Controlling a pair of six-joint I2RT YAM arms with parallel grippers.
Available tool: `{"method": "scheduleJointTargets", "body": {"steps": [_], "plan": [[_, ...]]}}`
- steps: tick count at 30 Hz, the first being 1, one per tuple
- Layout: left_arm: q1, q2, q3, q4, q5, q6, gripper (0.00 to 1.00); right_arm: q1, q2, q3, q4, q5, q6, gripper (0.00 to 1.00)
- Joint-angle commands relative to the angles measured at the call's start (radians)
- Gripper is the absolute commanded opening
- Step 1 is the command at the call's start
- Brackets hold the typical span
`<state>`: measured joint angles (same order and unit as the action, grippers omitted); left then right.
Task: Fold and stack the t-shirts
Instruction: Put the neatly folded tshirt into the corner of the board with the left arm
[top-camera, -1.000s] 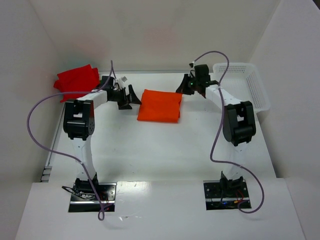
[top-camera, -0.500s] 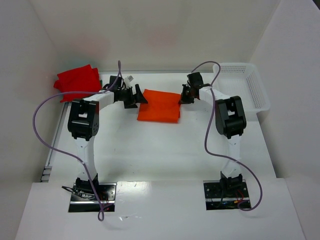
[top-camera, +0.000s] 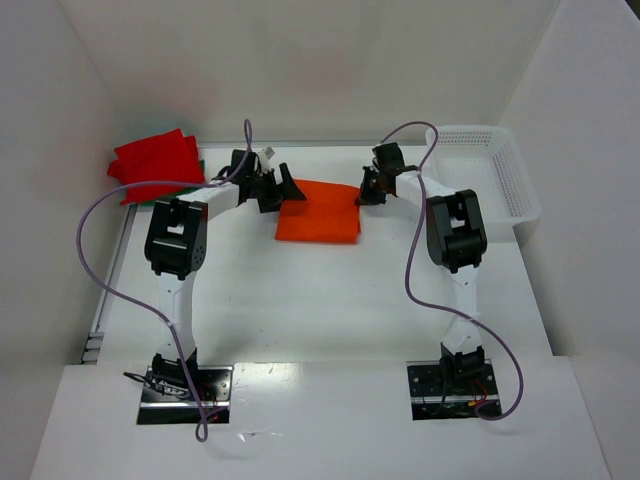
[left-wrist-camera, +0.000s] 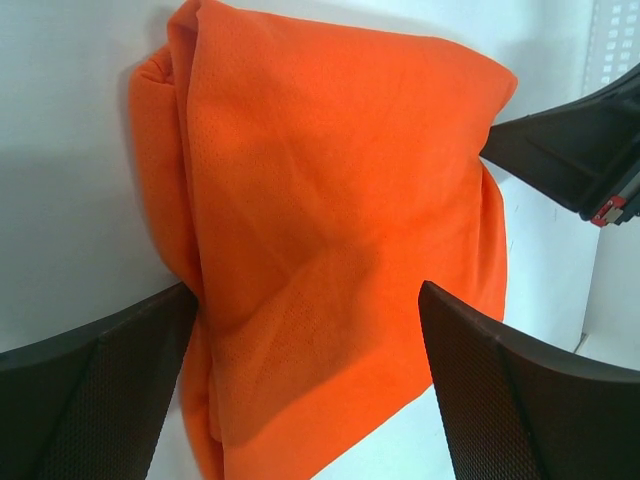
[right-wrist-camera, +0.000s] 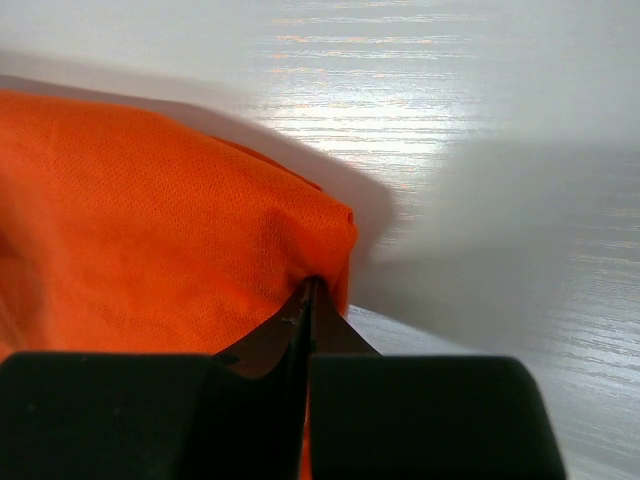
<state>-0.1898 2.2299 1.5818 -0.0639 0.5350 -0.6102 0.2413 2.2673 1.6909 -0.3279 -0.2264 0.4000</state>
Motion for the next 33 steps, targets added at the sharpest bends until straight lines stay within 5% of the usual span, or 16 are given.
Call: {"method": "scheduleJointTargets", "body": {"steps": [1,10,19,24,27,31,32,33], "plan": [[-0.011,0.076,-0.055,-0.074,-0.092,-0.029,1.0,0.006,0.054,0.015,-0.031,0.012,-0.004,0.0],[-0.02,0.074,-0.094,-0.028,-0.032,-0.069,1.0,0.006,0.063,0.015,-0.031,0.002,0.005,0.0],[-0.02,0.074,-0.114,-0.007,-0.021,-0.098,0.87,0.006,0.054,0.015,-0.022,-0.007,0.005,0.0],[-0.02,0.074,-0.114,-0.007,-0.046,-0.109,0.59,0.006,0.054,0.015,-0.022,-0.007,0.005,0.0],[-0.03,0.074,-0.114,-0.007,-0.082,-0.12,0.51,0.006,0.054,0.006,-0.022,-0.007,0.005,0.0],[-0.039,0.074,-0.103,-0.007,-0.11,-0.129,0.18,0.006,0.054,0.015,-0.022,-0.016,-0.004,0.0],[-0.039,0.074,-0.103,-0.017,-0.11,-0.129,0.0,0.006,0.054,0.015,-0.022,-0.016,-0.004,0.0],[-0.039,0.063,-0.091,-0.017,-0.119,-0.129,0.0,0.006,0.054,0.024,-0.022,-0.016,-0.004,0.0]]}}
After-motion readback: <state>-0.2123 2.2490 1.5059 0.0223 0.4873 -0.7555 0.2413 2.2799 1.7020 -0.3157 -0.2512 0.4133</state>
